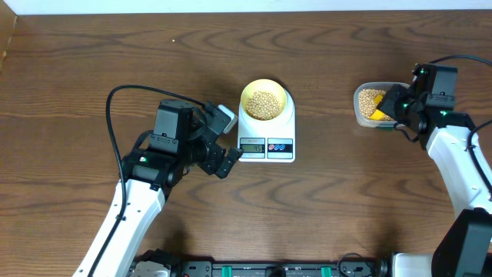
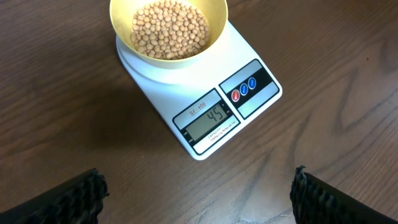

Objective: Scoop item into bowl and weigh 50g on scale

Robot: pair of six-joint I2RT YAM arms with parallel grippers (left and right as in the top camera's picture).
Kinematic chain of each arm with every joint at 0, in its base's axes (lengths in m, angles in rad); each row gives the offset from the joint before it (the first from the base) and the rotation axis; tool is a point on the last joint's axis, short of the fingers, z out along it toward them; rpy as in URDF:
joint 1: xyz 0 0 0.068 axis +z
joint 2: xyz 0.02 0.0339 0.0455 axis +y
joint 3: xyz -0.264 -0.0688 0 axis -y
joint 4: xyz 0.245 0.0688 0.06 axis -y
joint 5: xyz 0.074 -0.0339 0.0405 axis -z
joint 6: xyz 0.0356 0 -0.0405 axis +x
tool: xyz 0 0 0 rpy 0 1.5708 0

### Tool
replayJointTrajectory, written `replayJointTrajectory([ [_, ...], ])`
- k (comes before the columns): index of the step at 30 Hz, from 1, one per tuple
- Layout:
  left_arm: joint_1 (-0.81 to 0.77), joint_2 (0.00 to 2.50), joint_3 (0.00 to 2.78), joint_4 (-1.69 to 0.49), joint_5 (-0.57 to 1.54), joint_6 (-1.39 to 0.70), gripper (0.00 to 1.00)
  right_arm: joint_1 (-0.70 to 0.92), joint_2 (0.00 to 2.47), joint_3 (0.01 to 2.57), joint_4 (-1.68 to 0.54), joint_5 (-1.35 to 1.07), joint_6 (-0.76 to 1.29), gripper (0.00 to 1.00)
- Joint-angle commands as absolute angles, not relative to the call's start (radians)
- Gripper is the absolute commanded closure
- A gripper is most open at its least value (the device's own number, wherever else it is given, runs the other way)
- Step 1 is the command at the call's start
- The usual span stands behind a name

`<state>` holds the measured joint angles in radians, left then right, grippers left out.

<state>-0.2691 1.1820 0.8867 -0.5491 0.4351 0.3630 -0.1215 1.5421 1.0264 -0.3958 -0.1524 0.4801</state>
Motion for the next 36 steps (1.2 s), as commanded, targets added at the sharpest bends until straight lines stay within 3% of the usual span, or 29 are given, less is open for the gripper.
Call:
replayJointTrajectory([
  [1,-0.265,1.184,0.886,-0.548,0.429,0.357,0.03,-0.147,1.556,1.026,-0.4,-0.179,0.501,0.99],
  [22,-0.265,1.184,0.886,-0.548,0.429,0.357,0.03,-0.33,1.556,1.026,-0.291,-0.49,0.495,0.99],
  [36,-0.265,1.184,0.886,-0.548,0.429,0.357,0.03,-0.36,1.556,1.026,-0.269,-0.663,0.447,0.99],
])
